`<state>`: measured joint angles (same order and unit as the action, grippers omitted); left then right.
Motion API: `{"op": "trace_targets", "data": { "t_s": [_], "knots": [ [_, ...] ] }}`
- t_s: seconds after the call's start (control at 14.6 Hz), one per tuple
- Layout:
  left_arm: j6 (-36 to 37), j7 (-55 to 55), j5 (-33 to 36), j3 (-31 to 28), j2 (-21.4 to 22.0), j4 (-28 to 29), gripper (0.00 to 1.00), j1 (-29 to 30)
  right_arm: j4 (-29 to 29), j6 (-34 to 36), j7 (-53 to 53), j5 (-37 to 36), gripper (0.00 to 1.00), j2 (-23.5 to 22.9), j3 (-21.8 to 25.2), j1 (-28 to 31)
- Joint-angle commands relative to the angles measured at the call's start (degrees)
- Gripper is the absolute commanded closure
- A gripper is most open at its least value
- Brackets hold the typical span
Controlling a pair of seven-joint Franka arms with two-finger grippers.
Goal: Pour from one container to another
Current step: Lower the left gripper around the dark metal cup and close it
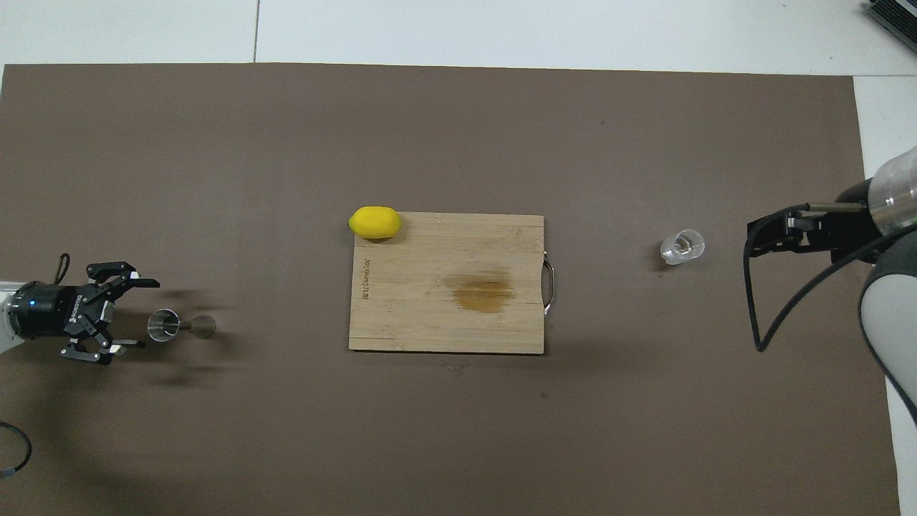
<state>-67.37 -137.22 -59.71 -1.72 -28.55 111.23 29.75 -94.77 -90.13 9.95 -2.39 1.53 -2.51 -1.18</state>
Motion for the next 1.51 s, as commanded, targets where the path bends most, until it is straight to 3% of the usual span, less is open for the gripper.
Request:
{"op": "trace_targets", "data": {
  "t_s": [0.0,0.48,1.17,1.44],
  "knots": [
    [0.05,-2.70,-0.32,-1.18,1.48,1.70,0.00,-1.36,-1.56,0.13,1.38,0.89,0.00,1.46,-0.22,0.48],
    [-2.68,-4.37,-0.32,-1.10,2.62,5.92,0.00,-2.50,-1.56,0.13,1.38,0.89,0.00,1.46,-0.22,0.48],
    [-1.45,-4.98,1.25,-1.27,2.62,5.93,0.00,-1.63,-1.56,0.13,1.38,0.89,0.00,1.46,-0.22,0.48],
    [-1.45,-5.60,1.44,-1.27,2.71,5.93,0.07,-1.54,-1.56,0.13,1.38,0.89,0.00,1.46,-0.22,0.48]
  ]
}}
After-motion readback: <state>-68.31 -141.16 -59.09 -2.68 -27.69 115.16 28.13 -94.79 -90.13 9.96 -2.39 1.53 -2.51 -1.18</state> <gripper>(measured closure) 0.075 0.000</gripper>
